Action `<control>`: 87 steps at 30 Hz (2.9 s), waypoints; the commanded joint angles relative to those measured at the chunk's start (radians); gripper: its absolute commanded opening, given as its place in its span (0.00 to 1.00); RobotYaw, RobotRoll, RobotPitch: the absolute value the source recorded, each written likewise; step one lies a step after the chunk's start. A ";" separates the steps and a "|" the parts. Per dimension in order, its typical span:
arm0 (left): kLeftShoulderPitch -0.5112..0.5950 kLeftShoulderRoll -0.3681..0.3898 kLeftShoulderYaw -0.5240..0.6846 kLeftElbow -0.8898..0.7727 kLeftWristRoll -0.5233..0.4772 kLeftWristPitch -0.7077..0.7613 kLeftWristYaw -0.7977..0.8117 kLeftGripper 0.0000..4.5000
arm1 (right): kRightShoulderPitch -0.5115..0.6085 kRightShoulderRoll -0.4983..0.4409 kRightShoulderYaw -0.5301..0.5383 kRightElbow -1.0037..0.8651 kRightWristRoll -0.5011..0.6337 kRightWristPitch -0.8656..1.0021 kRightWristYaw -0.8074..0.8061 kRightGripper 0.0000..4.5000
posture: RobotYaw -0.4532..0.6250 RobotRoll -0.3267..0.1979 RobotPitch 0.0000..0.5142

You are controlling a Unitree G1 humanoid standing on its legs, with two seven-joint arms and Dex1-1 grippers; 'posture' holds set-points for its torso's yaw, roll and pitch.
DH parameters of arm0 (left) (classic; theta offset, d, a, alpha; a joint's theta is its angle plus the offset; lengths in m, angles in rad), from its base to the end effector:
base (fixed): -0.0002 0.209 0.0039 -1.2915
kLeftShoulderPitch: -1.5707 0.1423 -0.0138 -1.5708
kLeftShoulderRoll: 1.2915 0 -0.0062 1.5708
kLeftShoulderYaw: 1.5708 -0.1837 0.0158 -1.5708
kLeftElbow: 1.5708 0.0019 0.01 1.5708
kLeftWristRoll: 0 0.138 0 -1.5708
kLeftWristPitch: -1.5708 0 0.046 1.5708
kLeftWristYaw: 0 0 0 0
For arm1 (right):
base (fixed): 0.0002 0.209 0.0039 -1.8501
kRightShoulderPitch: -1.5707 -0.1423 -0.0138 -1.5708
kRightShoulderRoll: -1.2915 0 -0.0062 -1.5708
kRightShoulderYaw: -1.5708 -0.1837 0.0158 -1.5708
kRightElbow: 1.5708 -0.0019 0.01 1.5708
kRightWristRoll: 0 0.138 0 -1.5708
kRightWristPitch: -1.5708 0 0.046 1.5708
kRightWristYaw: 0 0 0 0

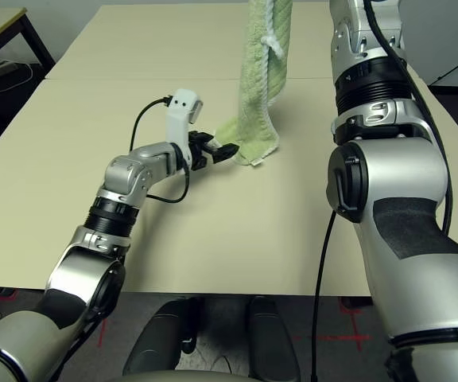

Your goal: Fold the towel and set it aside.

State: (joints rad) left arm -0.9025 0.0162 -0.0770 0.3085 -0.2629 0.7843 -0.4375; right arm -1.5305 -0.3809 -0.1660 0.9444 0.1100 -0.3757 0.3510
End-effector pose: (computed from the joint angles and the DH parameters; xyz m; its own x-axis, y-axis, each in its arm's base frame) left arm 0.3225 0.0673 0.1850 0.6445 -0.7389 -0.1964 0.7241 0.6724 -0.1534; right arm 0.3439 -0.1674 0.3728 0.5332 0.3410 0.7743 -0.1485 0.9387 -0.3111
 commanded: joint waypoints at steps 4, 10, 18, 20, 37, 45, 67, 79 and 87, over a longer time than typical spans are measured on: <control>0.033 0.005 -0.052 -0.124 -0.037 0.107 -0.049 1.00 | 0.004 0.002 0.010 0.028 -0.023 0.006 -0.023 0.01 | 0.53 0.62 0.30; 0.021 -0.004 -0.047 0.036 0.055 -0.024 0.055 1.00 | 0.004 0.013 0.004 0.022 -0.016 0.004 -0.018 0.01 | 0.53 0.62 0.31; -0.027 -0.003 -0.032 0.260 0.164 -0.264 0.177 1.00 | 0.012 0.015 0.001 -0.024 -0.008 0.021 -0.013 0.01 | 0.52 0.62 0.31; -0.033 -0.016 -0.016 0.280 0.160 -0.291 0.188 1.00 | 0.018 0.014 0.001 -0.036 -0.007 0.027 -0.012 0.01 | 0.51 0.62 0.31; -0.091 -0.110 0.072 0.292 0.001 -0.339 0.019 0.96 | 0.040 0.017 0.003 -0.060 -0.008 0.048 -0.014 0.00 | 0.52 0.62 0.32; -0.108 -0.027 0.068 0.418 0.071 -0.412 0.051 0.39 | 0.043 0.010 0.001 -0.075 -0.008 0.053 -0.014 0.00 | 0.50 0.62 0.32; -0.131 0.292 0.008 0.363 -0.061 -0.313 -0.787 0.01 | 0.065 -0.115 0.010 -0.043 -0.056 0.036 -0.012 0.00 | 0.51 0.62 0.31; -0.016 0.264 -0.123 0.500 0.206 -0.545 -0.554 0.75 | 0.137 -0.062 0.034 -0.234 -0.044 0.124 -0.003 0.00 | 0.51 0.62 0.31; 0.136 0.340 -0.091 0.247 0.293 -0.501 -0.322 1.00 | 0.156 -0.061 0.030 -0.259 -0.036 0.148 0.017 0.00 | 0.52 0.62 0.32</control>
State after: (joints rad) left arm -0.8010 0.3340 -0.1744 0.6048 -0.0117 0.2438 -0.8249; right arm -1.3850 -0.4347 -0.1321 0.7062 0.0597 -0.2329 0.3589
